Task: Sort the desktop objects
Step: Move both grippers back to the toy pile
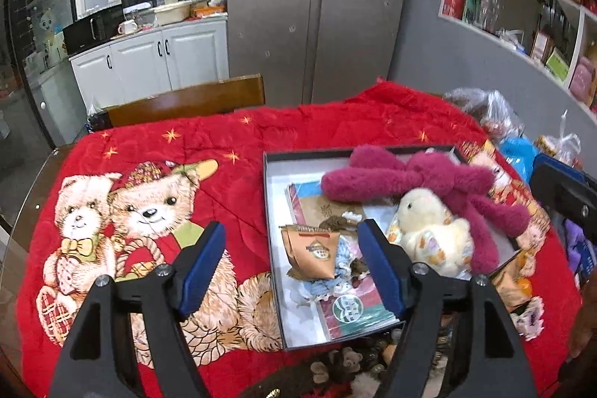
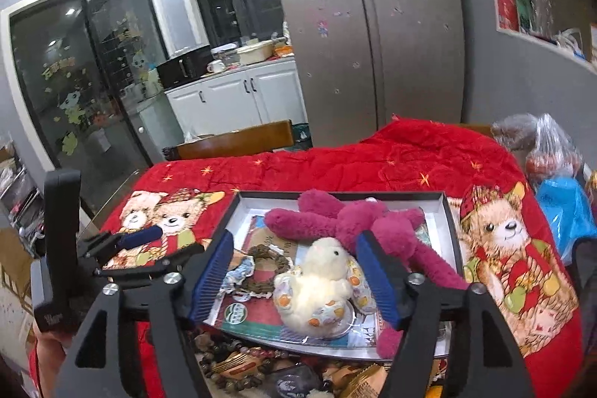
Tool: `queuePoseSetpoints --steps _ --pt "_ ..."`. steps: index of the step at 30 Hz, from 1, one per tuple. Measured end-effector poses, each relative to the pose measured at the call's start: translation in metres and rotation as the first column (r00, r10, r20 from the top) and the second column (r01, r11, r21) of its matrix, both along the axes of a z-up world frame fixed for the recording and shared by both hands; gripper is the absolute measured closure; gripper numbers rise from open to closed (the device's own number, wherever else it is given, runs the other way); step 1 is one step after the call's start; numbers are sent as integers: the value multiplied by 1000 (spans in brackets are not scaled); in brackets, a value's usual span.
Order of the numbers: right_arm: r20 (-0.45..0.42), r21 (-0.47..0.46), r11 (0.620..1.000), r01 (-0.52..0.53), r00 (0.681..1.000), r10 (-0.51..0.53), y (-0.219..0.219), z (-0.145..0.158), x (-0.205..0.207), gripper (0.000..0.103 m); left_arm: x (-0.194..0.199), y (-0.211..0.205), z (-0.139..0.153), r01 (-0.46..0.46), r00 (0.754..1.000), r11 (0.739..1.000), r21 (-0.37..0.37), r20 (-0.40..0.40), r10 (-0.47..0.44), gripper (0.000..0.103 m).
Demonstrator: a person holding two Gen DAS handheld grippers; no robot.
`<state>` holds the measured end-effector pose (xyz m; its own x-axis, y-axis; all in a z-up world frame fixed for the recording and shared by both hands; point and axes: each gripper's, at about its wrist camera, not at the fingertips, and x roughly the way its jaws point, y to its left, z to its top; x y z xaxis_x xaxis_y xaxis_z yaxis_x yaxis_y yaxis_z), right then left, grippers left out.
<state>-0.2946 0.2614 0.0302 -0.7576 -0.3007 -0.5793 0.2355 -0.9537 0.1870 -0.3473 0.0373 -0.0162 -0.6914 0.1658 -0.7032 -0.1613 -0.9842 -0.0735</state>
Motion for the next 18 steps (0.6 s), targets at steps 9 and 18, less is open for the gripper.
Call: queuePoseSetpoints --steps 9,18 --pt "-136 -19 999 -43 990 40 -7 53 49 22 49 -13 65 9 993 999 51 -114 -3 22" --pt "-257 -36 998 -45 966 35 -15 90 118 19 127 -29 88 5 985 1000 14 -173 -2 15"
